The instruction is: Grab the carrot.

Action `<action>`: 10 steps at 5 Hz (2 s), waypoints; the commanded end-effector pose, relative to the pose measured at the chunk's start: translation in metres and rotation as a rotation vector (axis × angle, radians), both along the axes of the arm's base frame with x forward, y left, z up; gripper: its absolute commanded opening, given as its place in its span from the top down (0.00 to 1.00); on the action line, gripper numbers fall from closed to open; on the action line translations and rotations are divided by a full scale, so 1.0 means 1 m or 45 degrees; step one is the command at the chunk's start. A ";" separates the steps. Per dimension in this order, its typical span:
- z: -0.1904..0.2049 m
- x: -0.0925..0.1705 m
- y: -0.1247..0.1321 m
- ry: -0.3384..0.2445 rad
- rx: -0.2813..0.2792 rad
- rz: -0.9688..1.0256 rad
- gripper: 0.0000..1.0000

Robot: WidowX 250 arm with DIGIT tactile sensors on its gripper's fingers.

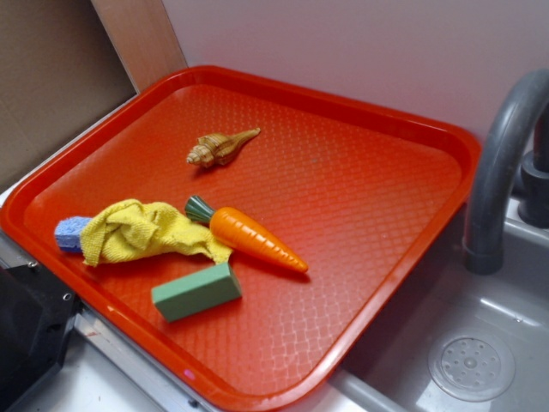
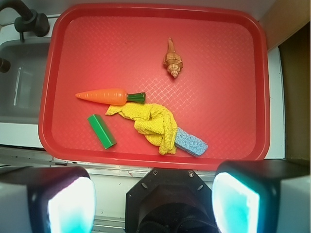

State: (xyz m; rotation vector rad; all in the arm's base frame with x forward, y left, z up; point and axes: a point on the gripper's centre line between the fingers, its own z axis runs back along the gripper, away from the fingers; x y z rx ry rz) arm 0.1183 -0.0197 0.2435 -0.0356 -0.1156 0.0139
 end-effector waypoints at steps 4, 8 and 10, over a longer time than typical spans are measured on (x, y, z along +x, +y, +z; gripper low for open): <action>-0.022 0.041 -0.056 -0.278 0.262 -0.942 0.00; -0.103 0.072 -0.065 -0.248 0.111 -1.621 0.00; -0.143 0.082 -0.076 -0.065 0.114 -1.684 0.00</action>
